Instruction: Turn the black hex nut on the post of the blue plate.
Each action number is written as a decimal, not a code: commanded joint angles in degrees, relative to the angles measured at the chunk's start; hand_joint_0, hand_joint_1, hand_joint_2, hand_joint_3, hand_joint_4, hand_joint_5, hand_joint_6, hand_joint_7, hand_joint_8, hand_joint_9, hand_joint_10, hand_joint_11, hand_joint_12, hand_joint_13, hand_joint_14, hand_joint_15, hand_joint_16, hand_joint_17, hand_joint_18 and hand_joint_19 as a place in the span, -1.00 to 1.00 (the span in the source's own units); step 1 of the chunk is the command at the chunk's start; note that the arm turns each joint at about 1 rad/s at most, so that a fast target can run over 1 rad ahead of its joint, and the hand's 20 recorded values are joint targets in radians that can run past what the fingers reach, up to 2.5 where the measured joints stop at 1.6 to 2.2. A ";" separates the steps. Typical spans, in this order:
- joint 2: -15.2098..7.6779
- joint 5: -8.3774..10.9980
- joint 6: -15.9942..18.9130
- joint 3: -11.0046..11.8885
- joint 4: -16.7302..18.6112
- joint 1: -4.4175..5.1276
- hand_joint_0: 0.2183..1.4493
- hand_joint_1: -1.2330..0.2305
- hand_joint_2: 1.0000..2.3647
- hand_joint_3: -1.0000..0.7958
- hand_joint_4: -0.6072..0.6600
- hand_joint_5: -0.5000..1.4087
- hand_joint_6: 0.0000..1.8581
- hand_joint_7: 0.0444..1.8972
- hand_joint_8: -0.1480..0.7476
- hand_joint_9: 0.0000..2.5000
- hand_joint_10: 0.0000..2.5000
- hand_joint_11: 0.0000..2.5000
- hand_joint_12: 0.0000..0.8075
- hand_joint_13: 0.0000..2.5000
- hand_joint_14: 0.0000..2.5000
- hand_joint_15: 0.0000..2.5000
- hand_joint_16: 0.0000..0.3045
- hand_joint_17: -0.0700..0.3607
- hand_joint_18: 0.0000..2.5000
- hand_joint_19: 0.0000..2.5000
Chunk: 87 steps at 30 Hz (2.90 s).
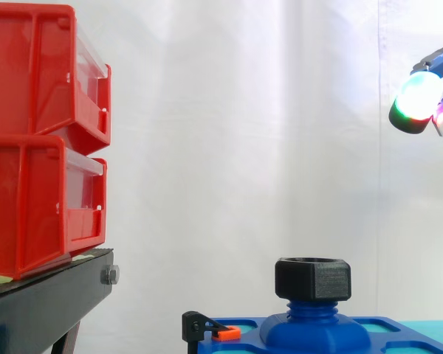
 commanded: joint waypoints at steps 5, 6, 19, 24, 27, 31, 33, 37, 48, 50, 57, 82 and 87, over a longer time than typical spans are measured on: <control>-0.02 0.00 0.00 -0.03 0.02 0.03 -0.48 -0.01 -1.00 -0.42 0.25 -0.71 -0.46 -0.13 0.11 -0.44 -0.99 -0.74 0.01 -0.14 -0.99 -0.35 -0.57 0.01 -0.35 -0.45; 0.07 0.00 0.00 -0.03 0.02 0.03 -0.48 -0.01 -1.00 -0.42 0.25 -0.71 -0.46 -0.13 0.11 -0.44 -0.99 -0.73 0.01 -0.14 -0.98 -0.36 -0.57 0.01 -0.35 -0.45; -0.02 0.00 0.00 0.06 0.02 0.03 -0.48 -0.01 -1.00 -0.42 0.26 -0.71 -0.46 -0.13 0.11 -0.44 -0.99 -0.74 0.00 -0.14 -0.98 -0.35 -0.57 0.01 -0.34 -0.46; -0.02 -0.08 0.00 -0.03 -0.07 -0.05 -0.48 -0.01 -1.00 -0.42 0.25 -0.70 -0.46 -0.13 0.11 -0.44 -0.99 -0.73 0.00 -0.14 -0.98 -0.35 -0.57 0.01 -0.34 -0.46; -0.02 0.09 0.00 0.06 -0.07 0.03 -0.48 -0.01 -1.00 -0.42 0.26 -0.70 -0.46 -0.13 0.11 -0.44 -0.99 -0.73 0.00 -0.13 -0.99 -0.35 -0.57 0.01 -0.34 -0.46; 0.07 0.09 0.00 0.06 -0.42 0.03 -0.48 -0.01 -1.00 -0.42 0.25 -0.70 -0.46 -0.13 0.11 -0.44 -0.99 -0.74 -0.01 -0.13 -0.98 -0.34 -0.57 0.01 -0.34 -0.45; 0.07 0.09 0.00 -0.03 -0.42 0.03 -0.48 -0.01 -1.00 -0.42 0.26 -0.70 -0.46 -0.13 0.11 -0.44 -0.99 -0.73 -0.01 -0.13 -0.98 -0.34 -0.57 0.01 -0.34 -0.46; 0.07 0.00 0.00 -0.03 -0.33 0.03 -0.48 -0.01 -1.00 -0.42 0.26 -0.70 -0.46 -0.13 0.11 -0.44 -0.99 -0.74 -0.01 -0.13 -0.98 -0.35 -0.57 0.01 -0.34 -0.45; 0.07 -0.08 0.00 0.06 -0.51 -0.05 -0.48 -0.01 -1.00 -0.42 0.26 -0.70 -0.46 -0.13 0.12 -0.44 -0.99 -0.73 -0.01 -0.13 -0.98 -0.32 -0.57 0.01 -0.34 -0.45; -0.02 0.18 0.18 -0.03 -0.68 0.03 -0.48 -0.01 -1.00 -0.42 0.26 -0.70 -0.46 -0.13 0.12 -0.44 -0.99 -0.74 0.01 -0.12 -0.98 -0.33 -0.57 0.01 -0.34 -0.45; -0.11 0.00 0.18 -0.03 -0.25 0.30 -0.48 -0.01 -1.00 -0.42 0.26 -0.70 -0.46 -0.13 0.12 -0.44 -0.99 -0.73 0.00 -0.13 -0.98 -0.34 -0.57 0.01 -0.33 -0.45; -12.76 5.80 1.32 7.00 8.98 5.22 -0.47 -0.01 -1.00 -0.42 0.26 -0.70 -0.46 -0.13 0.13 -0.43 -0.99 -0.73 0.00 -0.12 -0.98 -0.33 -0.57 0.01 -0.32 -0.45; -13.82 5.98 0.18 7.71 12.85 5.66 -0.58 -0.05 -1.00 -0.44 0.25 -0.71 -0.46 -0.17 0.08 -0.53 -0.99 -0.79 0.08 -0.46 -0.99 -0.60 -0.58 0.00 -0.58 -0.54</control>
